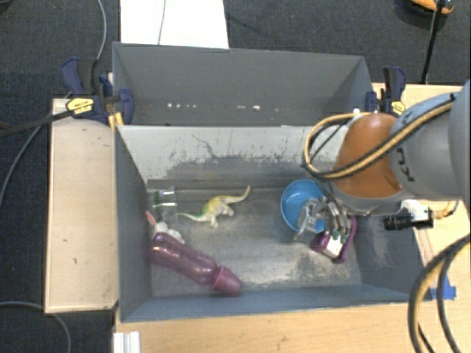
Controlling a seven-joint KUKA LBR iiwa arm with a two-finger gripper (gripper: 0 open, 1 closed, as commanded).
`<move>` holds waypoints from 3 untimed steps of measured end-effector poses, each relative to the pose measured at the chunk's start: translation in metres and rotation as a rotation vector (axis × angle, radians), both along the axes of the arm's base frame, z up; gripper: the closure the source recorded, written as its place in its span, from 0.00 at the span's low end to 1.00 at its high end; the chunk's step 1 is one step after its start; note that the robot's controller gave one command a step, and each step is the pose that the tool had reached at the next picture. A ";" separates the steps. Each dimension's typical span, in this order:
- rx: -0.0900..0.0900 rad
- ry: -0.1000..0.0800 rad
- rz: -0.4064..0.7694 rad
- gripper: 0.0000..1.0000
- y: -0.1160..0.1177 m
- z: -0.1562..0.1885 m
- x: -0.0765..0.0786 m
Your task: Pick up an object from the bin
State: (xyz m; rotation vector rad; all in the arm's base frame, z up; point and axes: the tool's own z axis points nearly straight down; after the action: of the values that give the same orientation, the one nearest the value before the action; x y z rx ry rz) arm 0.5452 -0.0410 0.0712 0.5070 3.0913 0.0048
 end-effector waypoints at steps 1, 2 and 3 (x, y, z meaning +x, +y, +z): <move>0.000 0.000 0.001 1.00 0.000 0.000 0.000; 0.000 0.000 0.002 1.00 0.000 0.003 0.000; 0.000 0.003 0.003 1.00 0.000 0.013 -0.001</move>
Offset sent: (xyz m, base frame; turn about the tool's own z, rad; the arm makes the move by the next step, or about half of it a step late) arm 0.0000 0.0000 0.0211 0.0000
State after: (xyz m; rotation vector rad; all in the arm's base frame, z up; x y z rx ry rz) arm 0.5438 -0.0410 0.0837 0.5030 3.0951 0.0041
